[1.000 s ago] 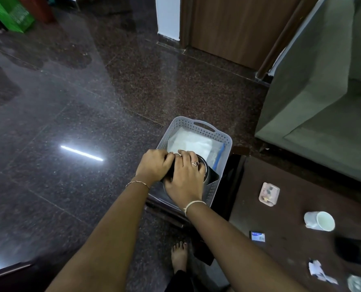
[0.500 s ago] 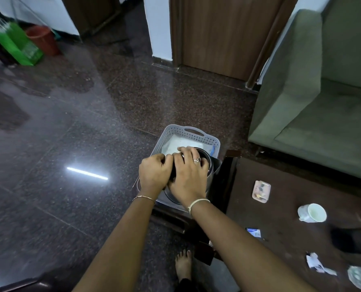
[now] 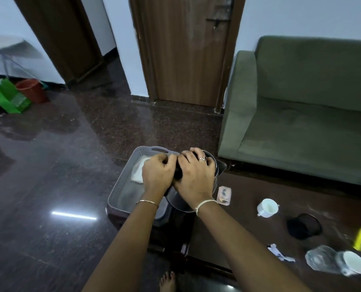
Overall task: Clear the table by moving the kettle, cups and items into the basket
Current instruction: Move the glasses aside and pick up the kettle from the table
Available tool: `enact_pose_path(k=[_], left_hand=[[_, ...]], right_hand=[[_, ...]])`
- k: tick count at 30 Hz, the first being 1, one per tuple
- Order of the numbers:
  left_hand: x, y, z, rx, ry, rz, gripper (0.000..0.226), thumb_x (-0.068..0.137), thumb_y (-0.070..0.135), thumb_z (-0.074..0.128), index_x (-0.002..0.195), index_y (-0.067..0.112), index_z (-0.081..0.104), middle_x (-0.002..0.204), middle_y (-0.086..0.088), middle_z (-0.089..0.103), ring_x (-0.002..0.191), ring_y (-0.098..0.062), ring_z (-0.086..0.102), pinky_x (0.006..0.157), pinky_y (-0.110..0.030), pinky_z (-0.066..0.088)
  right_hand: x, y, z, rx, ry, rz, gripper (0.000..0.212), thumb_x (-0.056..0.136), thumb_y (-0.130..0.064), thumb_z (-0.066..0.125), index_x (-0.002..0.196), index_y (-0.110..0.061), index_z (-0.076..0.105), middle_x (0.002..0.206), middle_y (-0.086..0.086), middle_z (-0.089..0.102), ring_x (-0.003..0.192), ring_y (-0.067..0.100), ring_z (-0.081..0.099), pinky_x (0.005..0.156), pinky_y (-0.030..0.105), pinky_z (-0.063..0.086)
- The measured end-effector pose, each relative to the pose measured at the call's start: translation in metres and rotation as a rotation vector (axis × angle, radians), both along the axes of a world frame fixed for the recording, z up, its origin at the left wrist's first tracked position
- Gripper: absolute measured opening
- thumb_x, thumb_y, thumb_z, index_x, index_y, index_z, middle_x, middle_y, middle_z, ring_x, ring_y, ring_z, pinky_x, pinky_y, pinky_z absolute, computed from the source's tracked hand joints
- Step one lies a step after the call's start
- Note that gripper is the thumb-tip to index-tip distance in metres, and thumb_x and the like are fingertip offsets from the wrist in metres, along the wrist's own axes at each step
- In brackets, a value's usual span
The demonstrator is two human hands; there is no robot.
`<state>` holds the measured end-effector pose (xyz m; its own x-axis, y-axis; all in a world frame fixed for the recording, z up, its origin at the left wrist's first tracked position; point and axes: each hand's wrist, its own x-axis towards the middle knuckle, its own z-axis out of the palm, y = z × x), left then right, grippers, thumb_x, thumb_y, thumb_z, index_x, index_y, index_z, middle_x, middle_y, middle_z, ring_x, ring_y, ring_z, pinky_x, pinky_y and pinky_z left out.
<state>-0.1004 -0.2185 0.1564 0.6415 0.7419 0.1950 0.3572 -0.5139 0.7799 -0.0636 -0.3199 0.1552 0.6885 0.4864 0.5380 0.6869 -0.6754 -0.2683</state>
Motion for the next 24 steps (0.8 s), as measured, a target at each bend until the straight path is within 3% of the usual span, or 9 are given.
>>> enact_pose_path(k=[9,11,15,20,24], left_hand=[[0.041,-0.128,0.005,-0.024,-0.096,-0.207,0.042,0.079,0.041,0.051,0.05,0.015,0.034,0.043,0.003,0.037,0.044,-0.008,0.037,0.045,-0.02,0.028],[0.049,-0.154,0.003,-0.065,-0.125,-0.238,0.044,0.081,0.042,0.053,0.05,0.018,0.035,0.043,0.005,0.038,0.044,-0.007,0.036,0.046,-0.024,0.03],[0.059,-0.199,-0.003,-0.164,-0.153,-0.324,0.04,0.078,0.051,0.054,0.047,0.027,0.044,0.042,0.013,0.046,0.043,-0.003,0.042,0.046,-0.015,0.032],[0.07,-0.234,-0.015,-0.271,-0.07,-0.421,0.042,0.08,0.052,0.055,0.047,0.027,0.048,0.04,0.01,0.047,0.043,-0.005,0.042,0.05,-0.035,0.039],[0.074,-0.252,-0.032,-0.251,-0.074,-0.43,0.037,0.082,0.043,0.053,0.046,0.031,0.054,0.042,0.013,0.052,0.043,-0.001,0.045,0.05,-0.029,0.034]], right_hand=[[0.03,-0.143,0.015,0.036,0.031,-0.163,0.043,0.058,-0.043,0.076,0.097,-0.03,0.064,0.11,-0.013,0.062,0.109,0.018,0.056,0.081,0.04,0.043],[0.035,-0.171,0.016,0.035,0.037,-0.195,0.044,0.058,-0.045,0.076,0.098,-0.031,0.064,0.11,-0.012,0.061,0.108,0.019,0.057,0.081,0.04,0.043],[0.039,-0.218,0.012,0.027,0.068,-0.268,0.05,0.055,-0.045,0.078,0.101,-0.03,0.065,0.112,-0.011,0.062,0.11,0.022,0.056,0.082,0.042,0.044],[0.045,-0.264,0.005,0.008,0.127,-0.333,0.052,0.053,-0.045,0.077,0.102,-0.029,0.065,0.113,-0.011,0.062,0.112,0.022,0.053,0.086,0.043,0.04],[0.041,-0.278,-0.011,0.024,0.118,-0.353,0.05,0.055,-0.046,0.071,0.101,-0.031,0.061,0.108,-0.014,0.061,0.111,0.018,0.051,0.081,0.041,0.042]])
